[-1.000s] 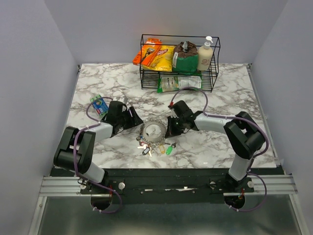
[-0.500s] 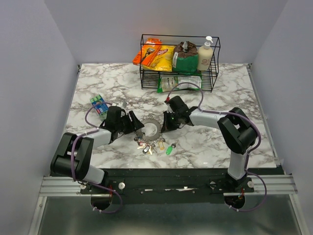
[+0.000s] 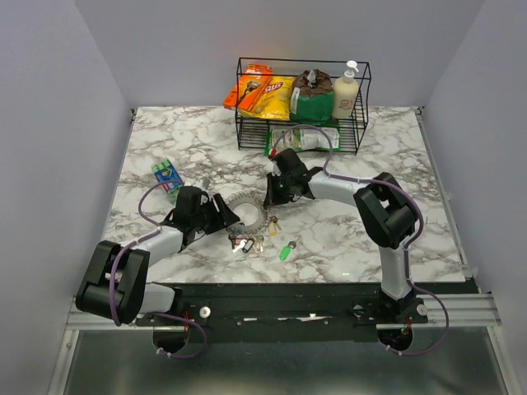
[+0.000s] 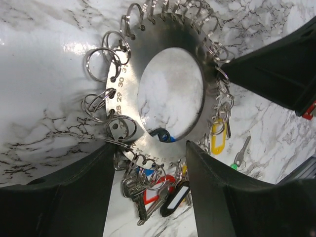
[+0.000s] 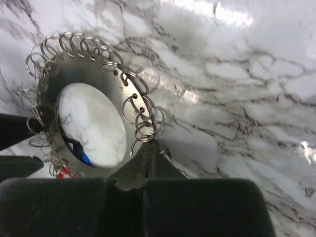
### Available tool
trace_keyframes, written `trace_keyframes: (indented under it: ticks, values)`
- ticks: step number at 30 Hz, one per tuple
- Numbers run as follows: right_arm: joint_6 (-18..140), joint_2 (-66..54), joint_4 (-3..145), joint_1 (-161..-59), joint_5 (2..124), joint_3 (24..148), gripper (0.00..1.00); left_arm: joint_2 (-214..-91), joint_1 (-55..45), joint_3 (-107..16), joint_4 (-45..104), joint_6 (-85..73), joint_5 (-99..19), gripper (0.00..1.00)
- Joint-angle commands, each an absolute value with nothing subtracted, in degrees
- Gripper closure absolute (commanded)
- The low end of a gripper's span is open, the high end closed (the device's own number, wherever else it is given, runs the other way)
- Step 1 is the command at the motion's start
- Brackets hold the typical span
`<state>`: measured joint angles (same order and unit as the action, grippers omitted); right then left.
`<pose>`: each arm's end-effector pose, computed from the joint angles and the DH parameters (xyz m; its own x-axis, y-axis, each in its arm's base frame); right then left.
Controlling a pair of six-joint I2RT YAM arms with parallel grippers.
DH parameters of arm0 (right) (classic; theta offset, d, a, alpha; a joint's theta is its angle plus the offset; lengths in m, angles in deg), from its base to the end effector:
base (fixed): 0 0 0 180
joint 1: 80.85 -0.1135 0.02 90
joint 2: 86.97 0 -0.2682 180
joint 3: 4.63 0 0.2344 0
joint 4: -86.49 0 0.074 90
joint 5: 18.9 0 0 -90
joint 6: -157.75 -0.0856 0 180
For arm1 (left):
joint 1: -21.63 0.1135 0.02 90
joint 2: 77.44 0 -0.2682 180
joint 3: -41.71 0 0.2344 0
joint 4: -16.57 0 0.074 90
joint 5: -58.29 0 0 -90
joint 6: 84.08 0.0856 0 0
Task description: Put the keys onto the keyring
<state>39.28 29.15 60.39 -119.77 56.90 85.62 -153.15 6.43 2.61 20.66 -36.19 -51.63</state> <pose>0.3336 0.2963 0.1284 -0.8851 -0.1207 -0.4495 -0.3466 0.8155 0.4635 0.2424 -0.0961 0.1329 -0.7993 -0.4361 -0.4134 -0.0542 0.7375 -0.6732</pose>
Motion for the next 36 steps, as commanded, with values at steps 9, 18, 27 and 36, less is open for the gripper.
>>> trace_keyframes:
  ticks: [9, 18, 27, 36]
  values:
    - [41.30, 37.22, 58.75, -120.84, 49.04, 99.04, 0.99, -147.76, 4.84, 3.33, 21.29, -38.56, -50.79, 0.34]
    - [42.97, 32.66, 57.33, -121.02, 58.77, 98.18, 0.99, -141.61, 4.76, 0.08, 29.72, -35.05, -42.88, 0.30]
    - [44.29, 20.10, 56.55, -121.71, 59.33, 90.63, 0.96, -137.21, 4.84, -1.68, 36.50, -32.49, -38.40, 0.29]
    - [44.37, 19.20, 53.21, -129.53, 60.11, 90.88, 0.75, -137.47, 6.51, -4.75, 38.69, -33.63, -38.65, 0.26]
